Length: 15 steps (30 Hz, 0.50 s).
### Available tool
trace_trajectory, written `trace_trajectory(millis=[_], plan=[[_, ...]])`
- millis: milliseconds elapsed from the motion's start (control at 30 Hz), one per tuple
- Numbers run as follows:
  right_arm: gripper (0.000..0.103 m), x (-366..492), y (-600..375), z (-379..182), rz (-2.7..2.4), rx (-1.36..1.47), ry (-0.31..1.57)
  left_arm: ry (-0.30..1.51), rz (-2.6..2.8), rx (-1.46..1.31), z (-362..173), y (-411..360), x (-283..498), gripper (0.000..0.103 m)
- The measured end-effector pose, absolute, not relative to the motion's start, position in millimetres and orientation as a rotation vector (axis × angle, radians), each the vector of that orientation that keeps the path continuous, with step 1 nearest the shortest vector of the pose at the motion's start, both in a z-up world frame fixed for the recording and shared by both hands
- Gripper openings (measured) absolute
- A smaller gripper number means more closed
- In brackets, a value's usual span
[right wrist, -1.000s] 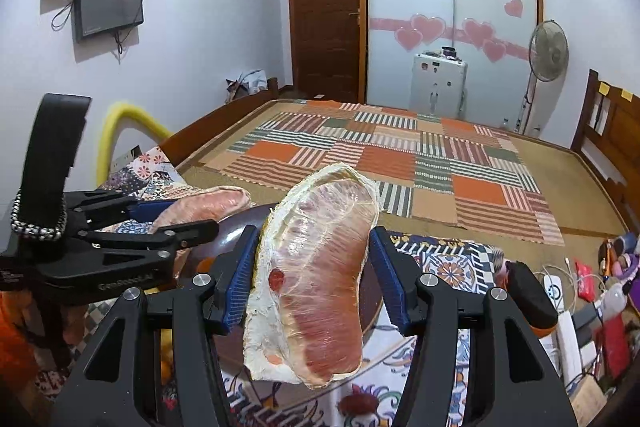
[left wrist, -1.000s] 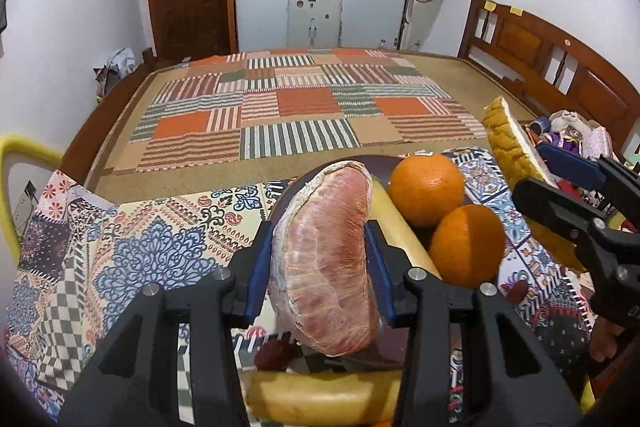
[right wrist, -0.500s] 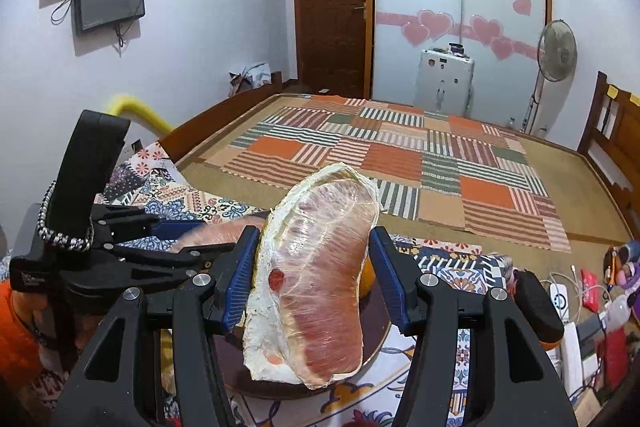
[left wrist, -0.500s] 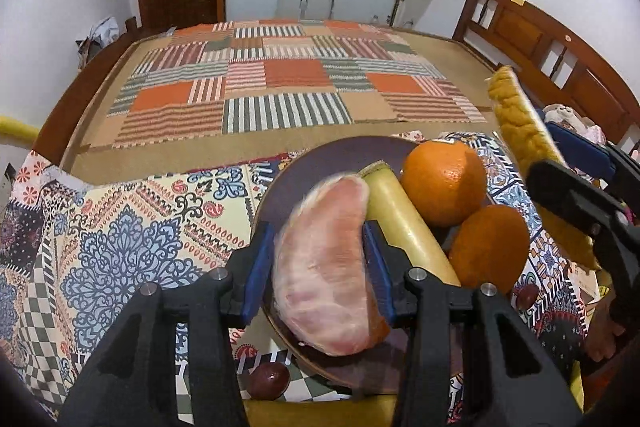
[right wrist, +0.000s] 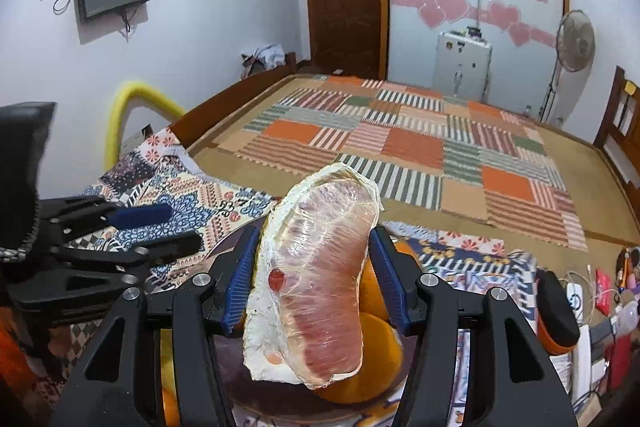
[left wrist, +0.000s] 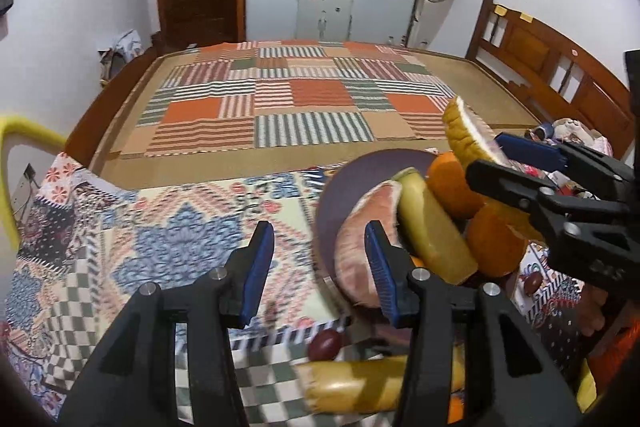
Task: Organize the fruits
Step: 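Lower both pomelo segments onto the purple plate and open both tools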
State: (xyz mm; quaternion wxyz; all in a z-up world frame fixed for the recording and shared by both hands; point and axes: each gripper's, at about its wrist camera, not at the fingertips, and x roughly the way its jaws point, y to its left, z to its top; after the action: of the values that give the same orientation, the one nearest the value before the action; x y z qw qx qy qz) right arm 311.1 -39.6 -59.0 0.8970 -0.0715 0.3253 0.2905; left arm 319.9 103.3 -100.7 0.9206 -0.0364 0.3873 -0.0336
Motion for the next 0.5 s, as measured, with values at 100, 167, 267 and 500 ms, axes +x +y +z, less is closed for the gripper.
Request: trace_trajectory(millis=[100, 167, 267, 500], plan=[[0.053, 315.7, -30.7, -65.7, 0.608, -0.155, 0.703, 0.788, -0.046, -0.066, -100.5, 112.5, 314.3, 0.047], [0.053, 317.3, -24.7, -68.8, 0.613, -0.165, 0.716, 0.786, -0.040, -0.071, -102.1, 118.2, 311.4, 0.047], [0.053, 316.2, -15.1, -74.8, 0.627, -0.191, 0.737, 0.790, -0.034, -0.084, -106.2, 124.1, 309.4, 0.047], [0.054, 316.2, -2.2, -84.4, 0.618, -0.254, 0.773, 0.800, -0.039, -0.107, -111.5, 126.9, 310.9, 0.047]])
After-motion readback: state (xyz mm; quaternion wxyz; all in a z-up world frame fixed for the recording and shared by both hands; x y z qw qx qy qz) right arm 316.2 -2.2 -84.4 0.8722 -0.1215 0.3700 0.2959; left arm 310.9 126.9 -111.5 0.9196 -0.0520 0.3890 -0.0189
